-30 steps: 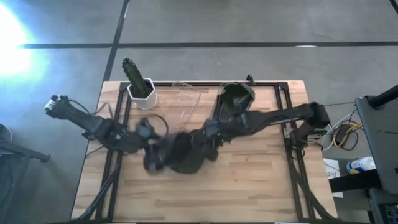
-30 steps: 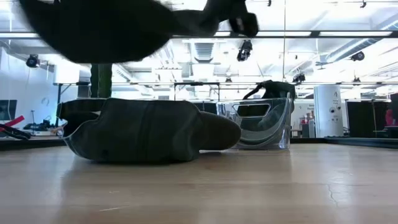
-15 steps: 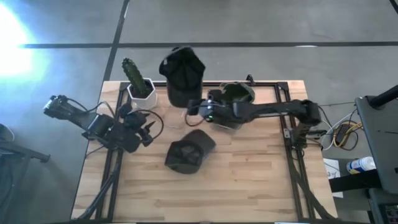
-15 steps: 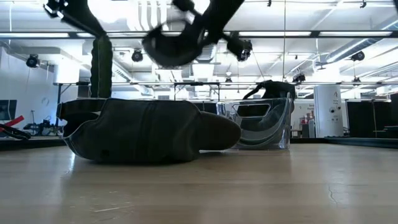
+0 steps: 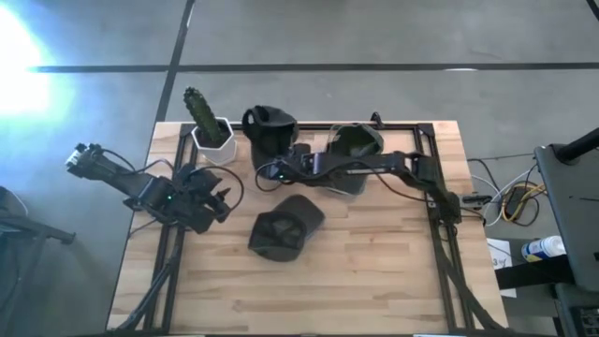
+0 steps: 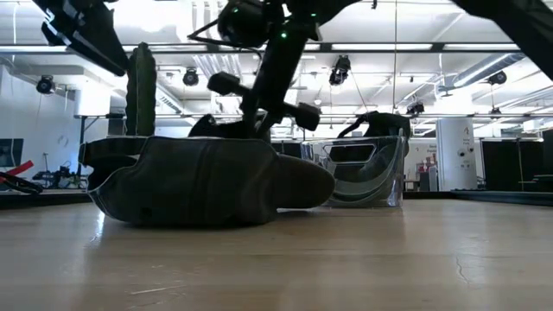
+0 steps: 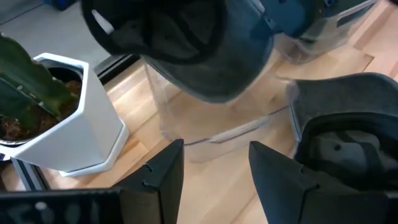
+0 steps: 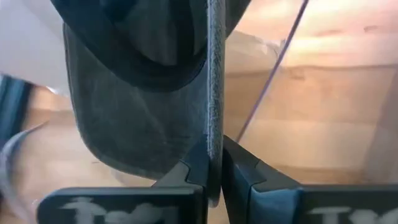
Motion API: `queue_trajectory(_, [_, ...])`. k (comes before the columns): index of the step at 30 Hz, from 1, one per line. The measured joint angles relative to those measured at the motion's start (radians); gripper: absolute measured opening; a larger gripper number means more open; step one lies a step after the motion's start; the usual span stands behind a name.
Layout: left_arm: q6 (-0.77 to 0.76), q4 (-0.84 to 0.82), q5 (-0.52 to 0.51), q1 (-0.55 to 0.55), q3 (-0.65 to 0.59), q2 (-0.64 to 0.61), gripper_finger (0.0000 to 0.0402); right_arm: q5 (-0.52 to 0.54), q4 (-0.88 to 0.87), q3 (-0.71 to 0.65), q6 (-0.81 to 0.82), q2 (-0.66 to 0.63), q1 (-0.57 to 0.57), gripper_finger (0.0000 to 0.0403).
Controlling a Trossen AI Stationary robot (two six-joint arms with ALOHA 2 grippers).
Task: Pick & Place hat
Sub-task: Put the bottom black cap into the left transparent bin, then put the black cap into the left transparent bin
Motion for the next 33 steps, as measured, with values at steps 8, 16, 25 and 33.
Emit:
queue_trajectory(8, [-0.006, 0.010, 0.002, 0.000, -0.061, 0.004, 0.0174, -0.157, -0.152, 0.213, -0.043, 0.108, 0.000, 0.0067])
queue_trajectory(16, [-0.091, 0.159, 0.097, 0.000, -0.213, 0.004, 0.0174, -0.433, -0.179, 0.265, -0.219, 0.132, 0.005, 0.0098])
queue_trajectory(25, [-0.112, 0.304, 0.009, 0.002, -0.307, 0.004, 0.0174, -0.535, -0.313, 0.320, -0.495, 0.077, 0.017, 0.0102])
queue_trajectory(33, [-0.121, 0.302, -0.167, 0.027, -0.325, 0.010, 0.0174, -0.382, -0.312, 0.320, -0.549, -0.029, 0.046, 0.0095])
